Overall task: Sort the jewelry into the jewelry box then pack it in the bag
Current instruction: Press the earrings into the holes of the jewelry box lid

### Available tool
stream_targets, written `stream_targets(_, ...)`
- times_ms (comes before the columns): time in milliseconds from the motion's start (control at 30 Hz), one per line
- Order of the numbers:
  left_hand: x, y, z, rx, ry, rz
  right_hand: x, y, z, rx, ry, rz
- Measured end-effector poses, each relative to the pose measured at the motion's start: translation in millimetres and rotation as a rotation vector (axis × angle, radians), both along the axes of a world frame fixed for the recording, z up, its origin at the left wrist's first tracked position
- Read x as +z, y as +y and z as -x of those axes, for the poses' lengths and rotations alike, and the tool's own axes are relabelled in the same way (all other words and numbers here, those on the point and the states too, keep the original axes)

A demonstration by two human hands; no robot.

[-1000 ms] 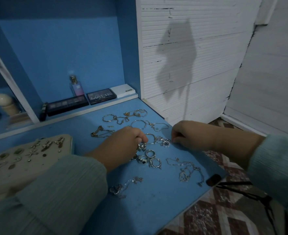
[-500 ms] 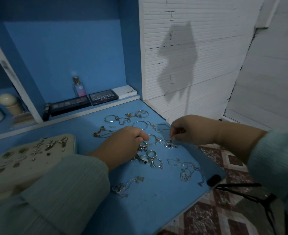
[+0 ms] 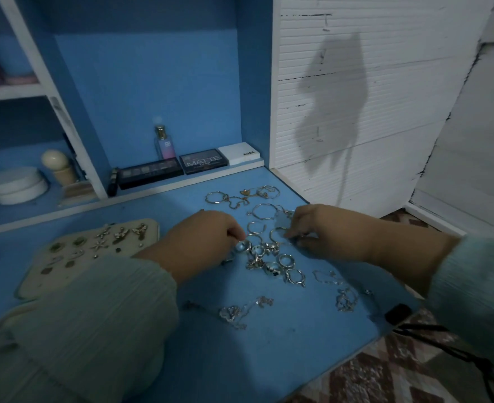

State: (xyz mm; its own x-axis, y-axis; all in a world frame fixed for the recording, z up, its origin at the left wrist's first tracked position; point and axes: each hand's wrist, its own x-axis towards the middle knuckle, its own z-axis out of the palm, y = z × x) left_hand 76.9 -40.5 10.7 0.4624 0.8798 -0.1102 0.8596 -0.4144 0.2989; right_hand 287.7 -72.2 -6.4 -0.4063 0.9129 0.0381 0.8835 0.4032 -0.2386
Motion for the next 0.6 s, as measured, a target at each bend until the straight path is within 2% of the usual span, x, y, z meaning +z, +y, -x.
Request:
stream_targets(267, -7.5, 3.0, 17.1, 0.024, -0.007, -0.055, 2.6, 4.4, 7.2, 0.012, 0.009, -0.057)
stream_targets(400, -13.6, 2.5, 17.3, 0.007, 0.044, -0.045, -2.4, 6.0, 9.2, 0.052, -0.083, -0.032)
stream_targets(600, -22.6, 6.4, 19.1, 0.018, 0.041, -0.026, 5.2, 14.3, 6.3, -0.007, -0.026, -0.013)
